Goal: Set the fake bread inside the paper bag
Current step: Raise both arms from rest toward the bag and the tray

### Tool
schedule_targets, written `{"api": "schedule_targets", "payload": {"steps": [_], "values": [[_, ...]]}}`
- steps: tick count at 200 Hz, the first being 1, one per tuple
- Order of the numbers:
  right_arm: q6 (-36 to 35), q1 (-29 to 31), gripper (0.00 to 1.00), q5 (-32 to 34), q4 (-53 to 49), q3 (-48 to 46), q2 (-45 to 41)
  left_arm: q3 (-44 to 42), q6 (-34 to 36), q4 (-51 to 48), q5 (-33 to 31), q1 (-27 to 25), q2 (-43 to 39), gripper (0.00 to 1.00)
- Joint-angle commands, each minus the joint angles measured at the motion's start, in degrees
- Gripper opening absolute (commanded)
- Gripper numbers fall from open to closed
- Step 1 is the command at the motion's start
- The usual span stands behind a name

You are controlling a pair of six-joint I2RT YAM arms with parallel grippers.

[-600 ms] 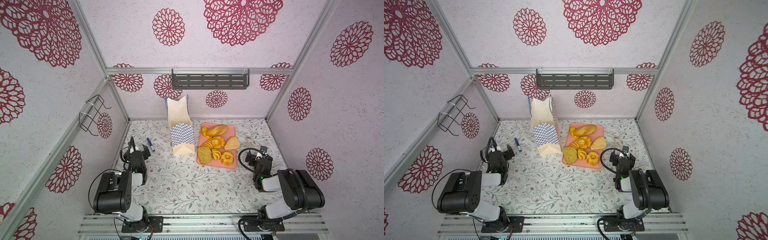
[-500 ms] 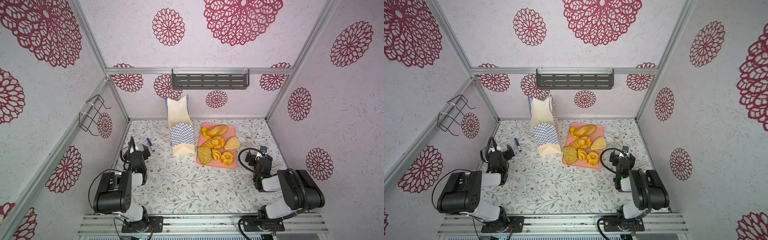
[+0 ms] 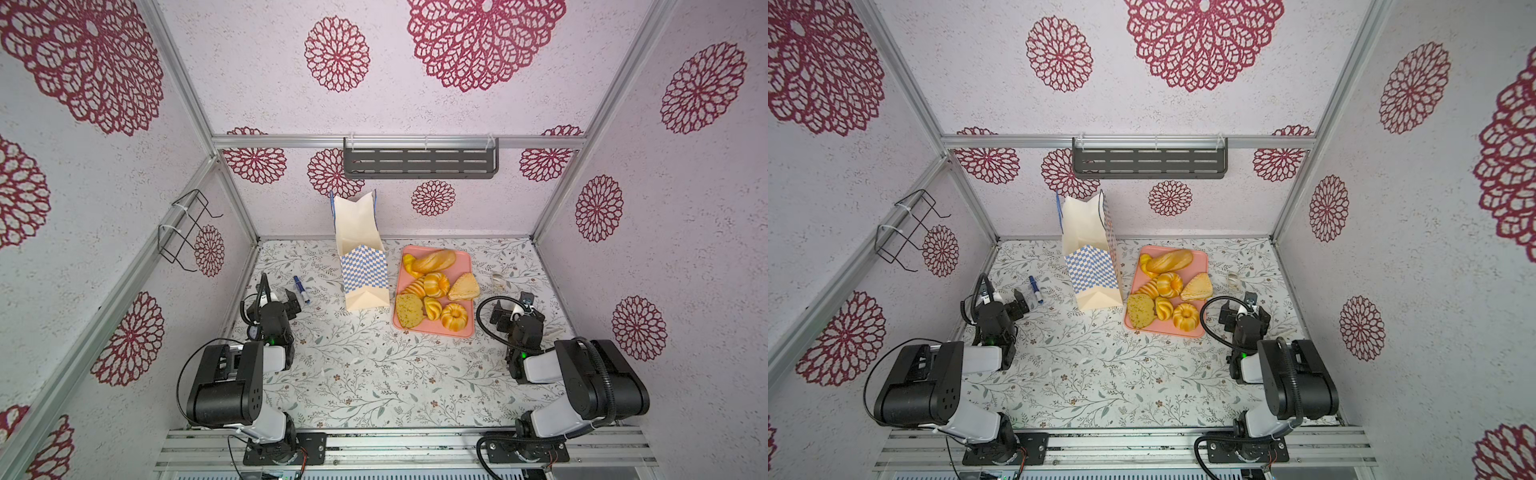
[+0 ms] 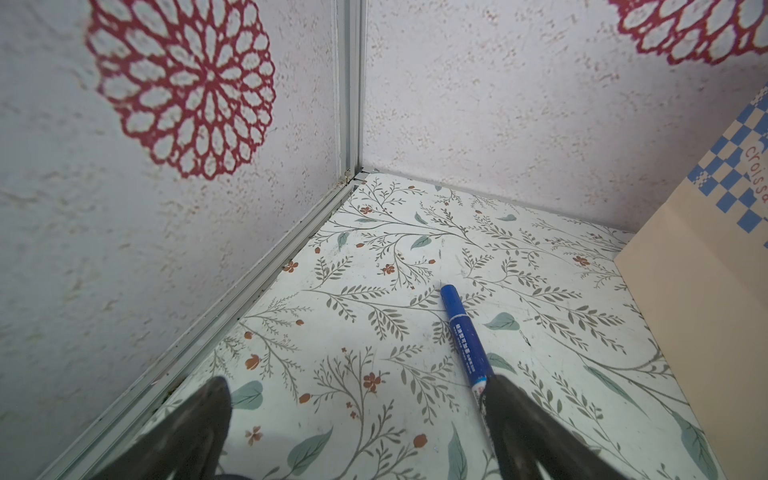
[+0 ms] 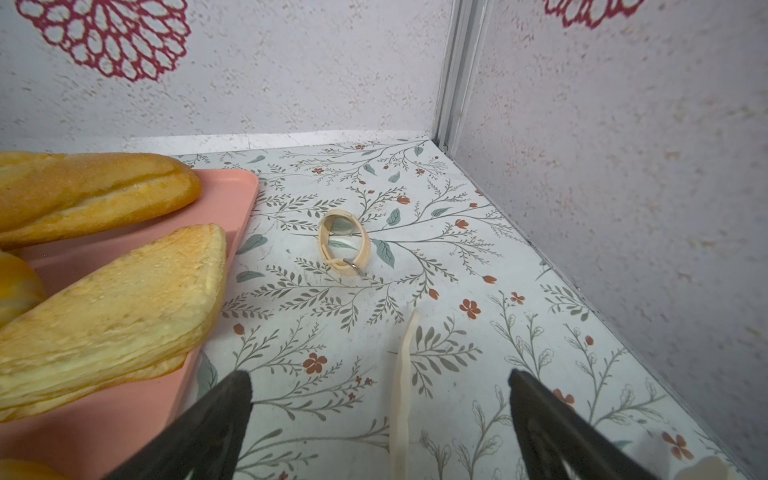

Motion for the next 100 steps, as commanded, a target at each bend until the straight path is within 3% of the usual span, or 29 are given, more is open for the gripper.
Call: {"api": "schedule_targets", "payload": {"steps": [1, 100], "values": [[-0.6, 0.0, 0.99, 0.0, 2.6, 0.5, -0.5, 0.6, 1.3, 0.8, 0.3, -0.2, 0.4, 0.97], [-0.5, 0.0, 0.99, -0.2, 2.4, 0.5, -0.5, 1.1, 1.1, 0.0, 1.5, 0.3, 0.4, 0.97]]}}
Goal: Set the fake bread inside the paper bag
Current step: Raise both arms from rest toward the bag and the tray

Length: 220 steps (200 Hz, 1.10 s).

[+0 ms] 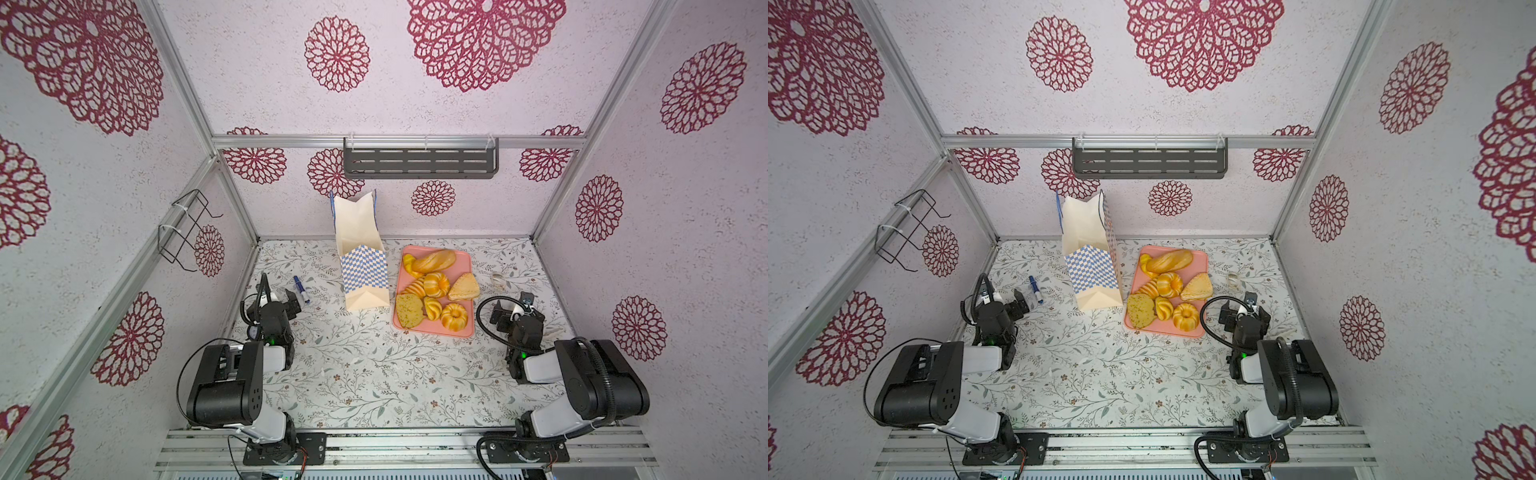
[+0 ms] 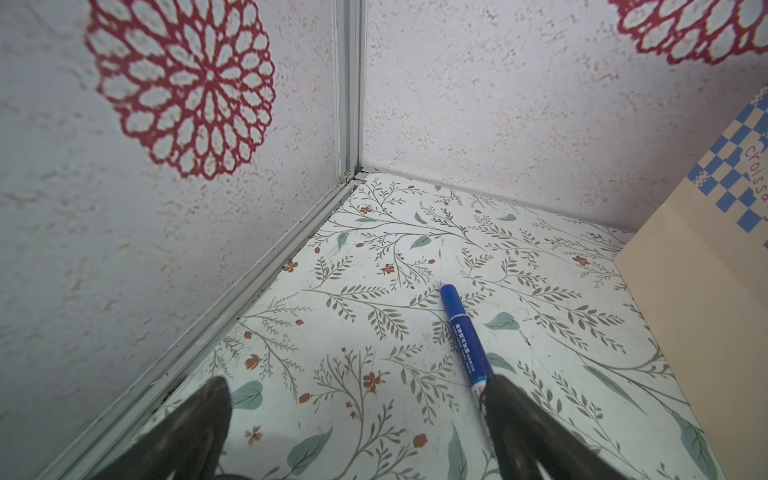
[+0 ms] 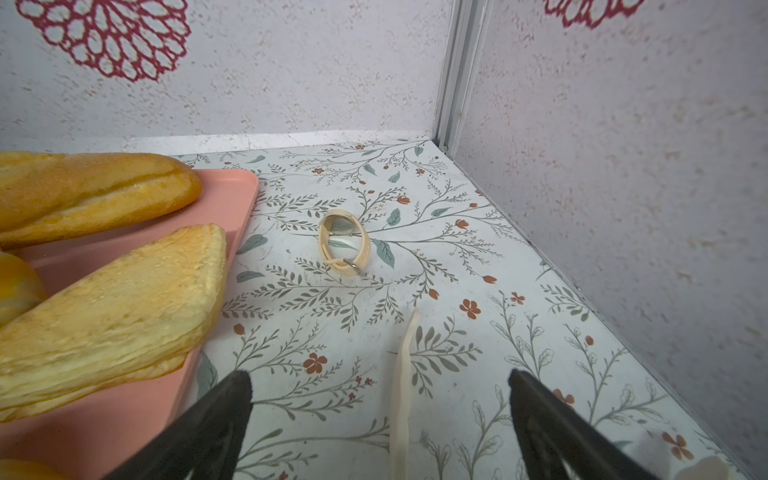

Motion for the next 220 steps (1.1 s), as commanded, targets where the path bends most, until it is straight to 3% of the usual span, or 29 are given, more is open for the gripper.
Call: {"api": "schedule_targets", "payload": {"steps": [1, 20, 43, 66, 88, 107, 121, 154, 170, 186, 220], "values": [[-0.5, 0.0, 0.99, -0.1, 2.4, 0.5, -0.5, 1.0, 1.0, 0.0, 1.4, 0.4, 0.4, 0.97], [-0.3, -0.1, 0.99, -0.3, 2.4, 0.5, -0.6, 0.8, 0.5, 0.1, 2.8, 1.0, 0.0, 0.97], [0.3, -0.1, 0.99, 1.5, -1.4, 0.9, -4.4, 1.0, -0.6, -4.4, -0.1, 0.9, -5.0, 0.97], [2.5, -0.1, 0.99, 5.9, -15.8, 4.7, -12.3, 7.2, -4.7, -24.0, -4.5, 0.8, -11.9, 0.97], [5.8, 0.0, 0.99, 7.8, -30.3, 8.4, -20.4, 10.2, -10.3, -33.6, -9.2, 0.1, -18.2, 0.97], [15.4, -0.3, 0.99, 13.5, -45.5, 12.8, -25.3, 14.4, -17.3, -46.2, -9.5, 0.0, -22.8, 0.97], [21.8, -1.0, 0.99, 13.7, -56.2, 16.3, -27.4, 17.3, -20.9, -53.6, -9.4, 0.0, -24.4, 0.97], [26.3, -2.6, 0.96, 2.5, -67.7, 18.6, -32.8, 24.2, -29.0, -70.5, -2.5, 0.1, -28.2, 0.97], [26.6, -2.6, 0.92, -0.8, -70.2, 18.3, -37.5, 26.6, -29.9, -75.7, 4.9, 0.1, -30.5, 1.00], [26.2, -2.7, 0.90, -4.2, -74.7, 19.7, -41.2, 29.5, -30.2, -81.9, 10.7, 0.0, -32.4, 0.96], [23.8, -2.6, 0.79, -16.7, -83.5, 24.3, -43.3, 36.7, -29.2, -94.3, 20.2, 0.1, -33.7, 0.92]]}}
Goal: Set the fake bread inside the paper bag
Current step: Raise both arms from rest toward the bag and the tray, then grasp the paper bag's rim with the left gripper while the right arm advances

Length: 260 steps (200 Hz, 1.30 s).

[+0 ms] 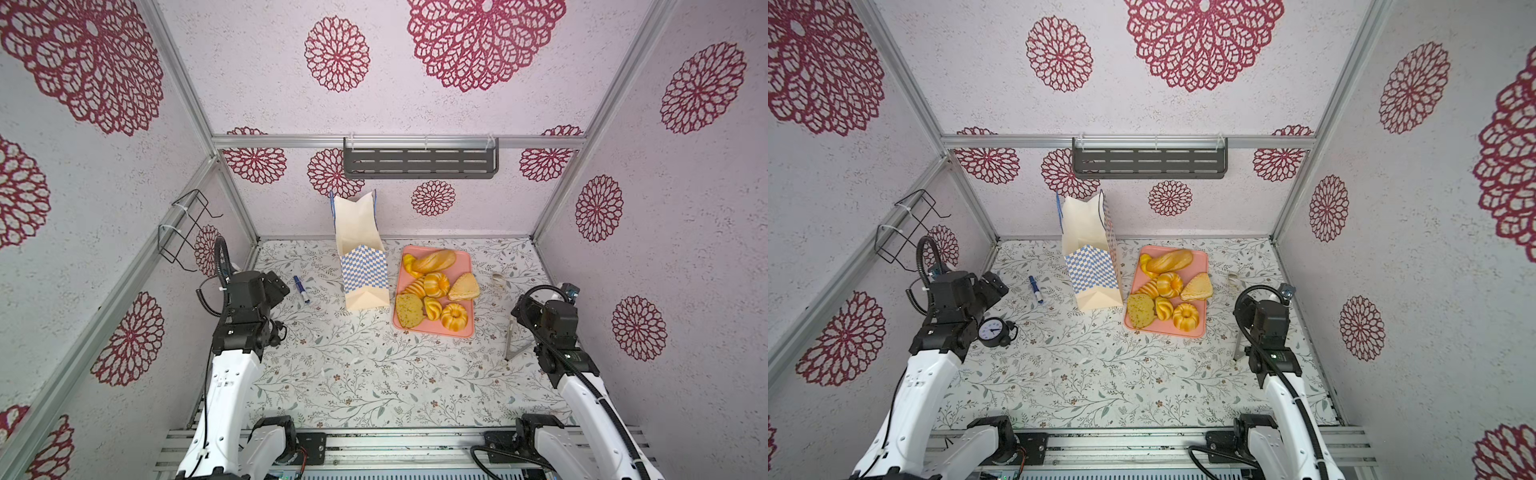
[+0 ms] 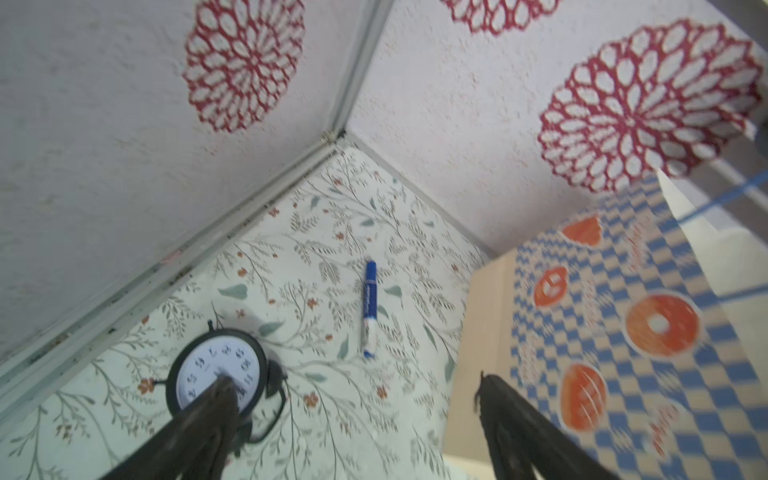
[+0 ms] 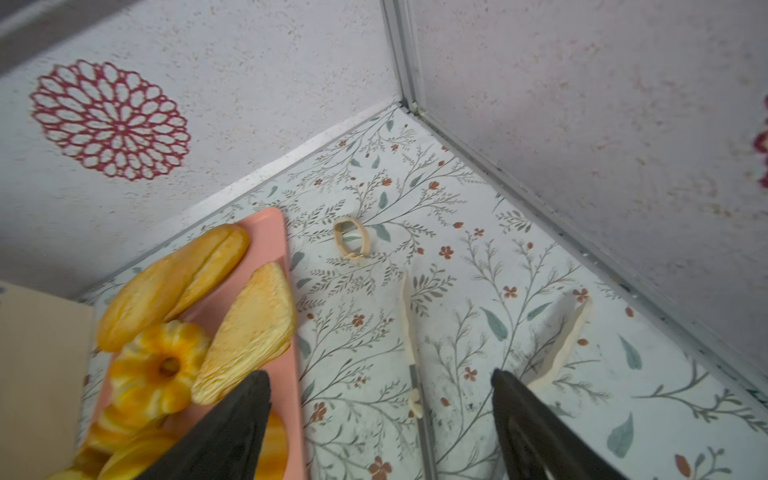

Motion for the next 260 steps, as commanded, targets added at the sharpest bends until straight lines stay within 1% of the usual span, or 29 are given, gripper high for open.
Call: {"api": "schedule_targets", "payload": {"steps": [1, 19, 27, 36, 39, 43, 56, 81, 90, 124, 160, 171, 187, 214, 244, 260], "values": [[-0.4, -0.1, 0.79, -11.1, -8.8, 4.4, -1.1, 4.9, -1.4, -13.8, 9.8, -0.1, -0.8, 0.92], [0.0, -0.1, 0.75, -14.5, -12.0, 6.1, -0.8, 8.5, -1.4, -18.3, 14.2, -0.3, -0.8, 0.91], [0.5, 0.0, 0.74, -15.3, -13.1, 6.8, -0.7, 9.8, -1.5, -19.7, 15.4, -0.7, -0.8, 0.95], [0.9, 0.0, 0.73, -16.3, -14.2, 7.5, -0.4, 11.4, -1.8, -21.0, 16.7, -1.3, -0.7, 0.95], [1.1, 0.0, 0.73, -16.7, -14.6, 7.8, -0.3, 11.9, -1.9, -21.2, 17.0, -1.6, -0.7, 0.96], [1.3, 0.1, 0.73, -17.1, -15.0, 8.2, -0.1, 12.7, -1.9, -21.6, 17.3, -2.0, -0.6, 1.00], [2.4, 0.3, 0.71, -18.5, -15.9, 9.4, 0.6, 15.9, -2.0, -23.5, 17.0, -3.9, 0.1, 0.98], [4.3, 2.4, 0.69, -20.3, -17.3, 12.3, 2.5, 24.2, -1.2, -28.1, 14.1, -8.4, 3.4, 1.00], [4.8, 3.7, 0.69, -20.2, -17.7, 13.5, 3.3, 26.8, -1.0, -29.1, 13.4, -9.9, 4.7, 0.99], [6.1, 10.2, 0.70, -18.0, -19.0, 18.2, 5.8, 35.5, -0.2, -32.0, 9.0, -15.7, 10.8, 0.94], [6.6, 18.0, 0.73, -15.0, -19.3, 22.4, 8.4, 43.5, 1.4, -32.4, 4.0, -19.6, 20.4, 0.91], [6.7, 20.6, 0.73, -14.1, -19.1, 23.2, 9.3, 46.7, 2.0, -32.6, 2.7, -20.3, 24.3, 0.91], [7.0, 23.5, 0.73, -12.7, -19.3, 24.3, 10.8, 52.1, 2.9, -33.8, 1.1, -21.1, 30.5, 0.87], [7.6, 28.3, 0.74, -10.5, -19.6, 25.2, 12.4, 59.8, 4.3, -34.9, -1.8, -22.1, 39.6, 0.84], [8.3, 31.5, 0.75, -8.5, -19.3, 24.5, 12.8, 65.3, 4.8, -35.9, -5.1, -22.0, 47.0, 0.81], [9.0, 32.2, 0.75, -8.7, -18.7, 23.4, 12.8, 67.5, 4.9, -35.8, -5.2, -21.9, 50.2, 0.76]]}}
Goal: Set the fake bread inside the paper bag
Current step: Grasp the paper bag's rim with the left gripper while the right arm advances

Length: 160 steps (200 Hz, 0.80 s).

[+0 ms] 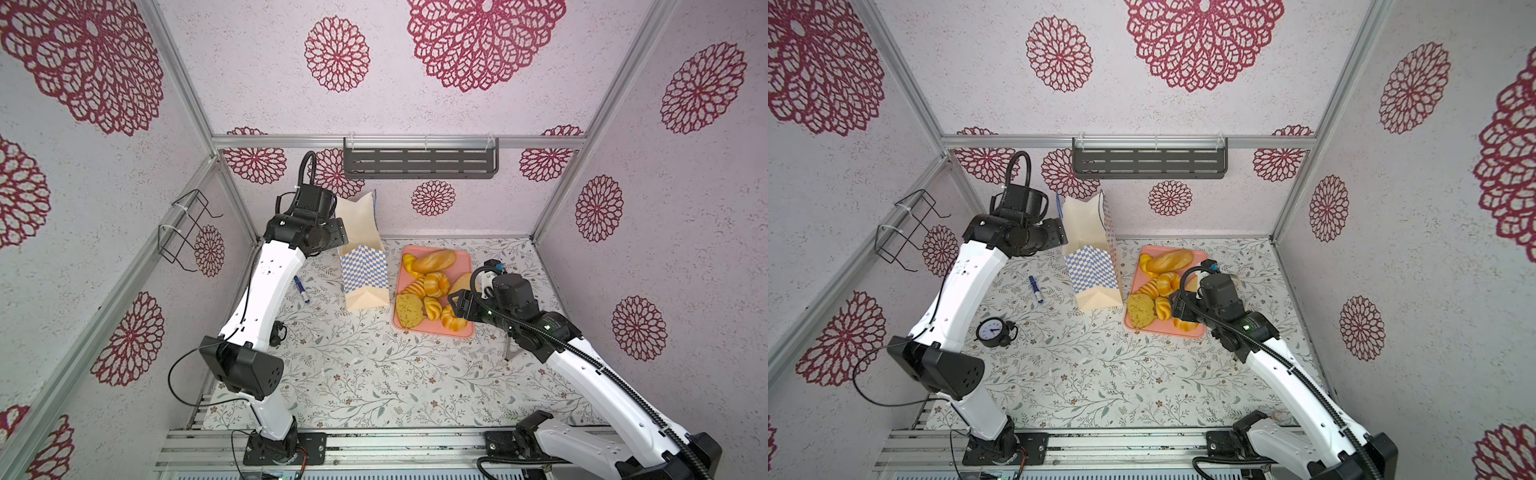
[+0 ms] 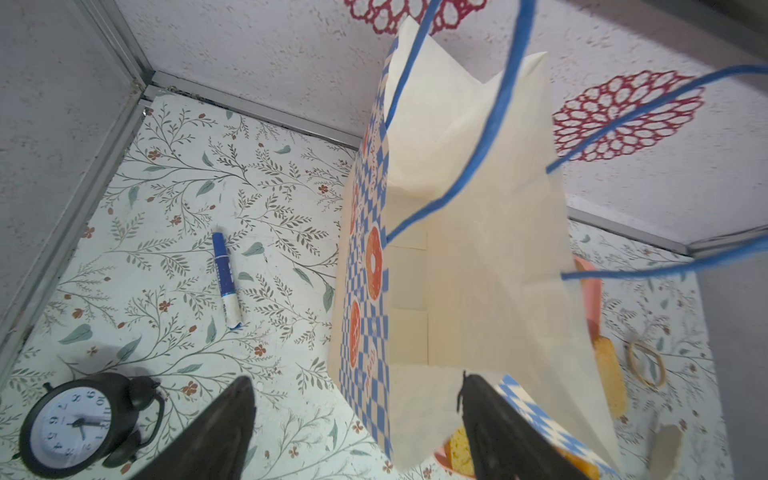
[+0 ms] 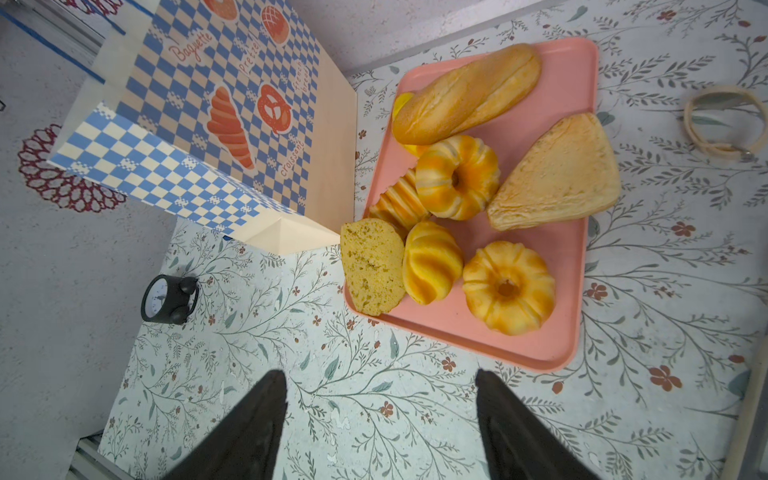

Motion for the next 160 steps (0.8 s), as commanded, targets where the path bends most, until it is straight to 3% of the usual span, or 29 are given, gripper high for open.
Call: {"api": "schedule_targets", "payload": {"steps": [1, 62, 132, 160], "values": [[2.0, 1.3, 0.75, 2.4, 0.4, -0.1, -0.6, 3.5, 0.7, -1.4, -3.1, -0.1, 3.2, 0.76], [2.5, 1.9, 0.75, 2.9, 1.2, -1.9, -1.0, 6.3, -0.4, -0.9, 0.4, -0.3, 8.7, 0.51], [1.6, 1.9, 0.73, 5.9, -1.3, 0.5, -0.3, 3.3, 0.3, -0.7, -0.1, -0.8, 6.6, 0.00], [0.8, 1.9, 0.72, 7.4, -2.5, 1.3, -0.4, 0.8, 2.1, -0.9, -0.8, -0.7, 2.2, 0.00]]}}
